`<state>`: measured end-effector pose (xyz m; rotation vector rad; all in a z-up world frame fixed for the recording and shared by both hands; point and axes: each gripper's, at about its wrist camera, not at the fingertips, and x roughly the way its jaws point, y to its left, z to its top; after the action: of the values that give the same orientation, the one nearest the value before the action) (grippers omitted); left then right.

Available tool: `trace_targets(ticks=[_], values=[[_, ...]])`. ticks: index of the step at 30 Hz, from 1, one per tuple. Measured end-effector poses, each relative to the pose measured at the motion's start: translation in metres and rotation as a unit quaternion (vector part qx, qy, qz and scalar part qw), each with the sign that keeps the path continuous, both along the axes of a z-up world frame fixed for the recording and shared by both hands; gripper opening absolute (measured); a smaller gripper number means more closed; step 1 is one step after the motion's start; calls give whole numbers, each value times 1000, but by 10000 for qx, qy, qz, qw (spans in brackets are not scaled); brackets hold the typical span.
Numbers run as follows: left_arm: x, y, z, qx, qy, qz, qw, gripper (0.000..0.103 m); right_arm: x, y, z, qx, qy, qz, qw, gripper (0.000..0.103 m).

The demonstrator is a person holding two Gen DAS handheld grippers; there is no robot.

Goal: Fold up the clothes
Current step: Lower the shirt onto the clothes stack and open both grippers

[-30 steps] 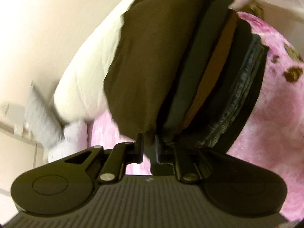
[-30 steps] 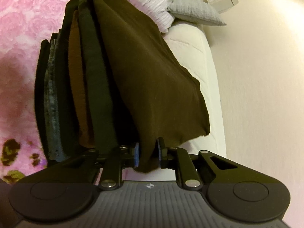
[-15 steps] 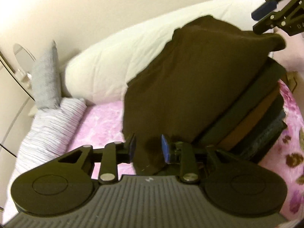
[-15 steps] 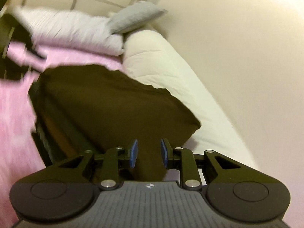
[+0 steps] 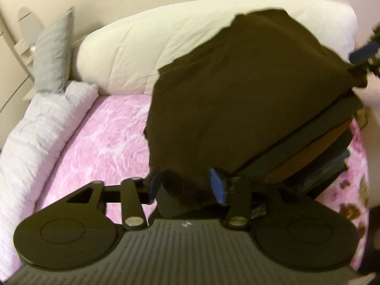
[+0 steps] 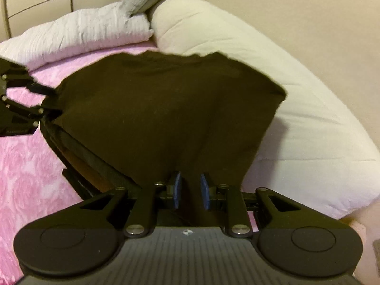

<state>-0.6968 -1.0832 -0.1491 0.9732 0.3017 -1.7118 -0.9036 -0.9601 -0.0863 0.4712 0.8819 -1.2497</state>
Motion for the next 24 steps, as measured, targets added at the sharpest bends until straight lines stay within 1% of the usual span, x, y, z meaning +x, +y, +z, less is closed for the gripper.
trace_targets(ticks=[1, 3, 4, 5, 6, 7, 8, 9, 11, 15, 19, 24], values=[[4, 8, 4, 6, 130, 116, 9998, 53, 0, 6, 4, -30, -40, -103, 9999, 36], [12, 25, 12, 25, 391, 309, 9988, 68, 0, 20, 13, -60, -201, -314, 9993, 49], [15, 35, 16, 38, 546, 384, 9978, 70, 1, 28, 17, -71, -276, -414, 9987, 54], [19, 45, 19, 55, 681, 470, 9966, 75, 4, 37, 19, -74, -341, -506, 9981, 63], [22, 54, 23, 75, 803, 564, 9951, 82, 6, 46, 22, -78, -407, -597, 9974, 67], [26, 64, 26, 102, 951, 680, 9931, 85, 9, 55, 25, -85, -458, -693, 9965, 69], [29, 73, 28, 134, 1117, 810, 9903, 92, 12, 66, 27, -98, -486, -795, 9956, 76], [33, 83, 31, 166, 1283, 940, 9871, 96, 15, 76, 28, -109, -516, -904, 9945, 82], [38, 95, 31, 269, 1434, 1158, 9825, 101, 20, 95, 30, -131, -594, -1146, 9915, 88], [42, 122, 39, 427, 1667, 1458, 9742, 102, 22, 122, 33, -66, -818, -1560, 9843, 88], [46, 140, 43, 395, 1878, 1648, 9675, 102, 22, 139, 35, 49, -956, -1820, 9786, 88], [34, 171, 53, 334, 1867, 1683, 9673, 102, 22, 156, 43, 60, -1088, -1833, 9770, 88]])
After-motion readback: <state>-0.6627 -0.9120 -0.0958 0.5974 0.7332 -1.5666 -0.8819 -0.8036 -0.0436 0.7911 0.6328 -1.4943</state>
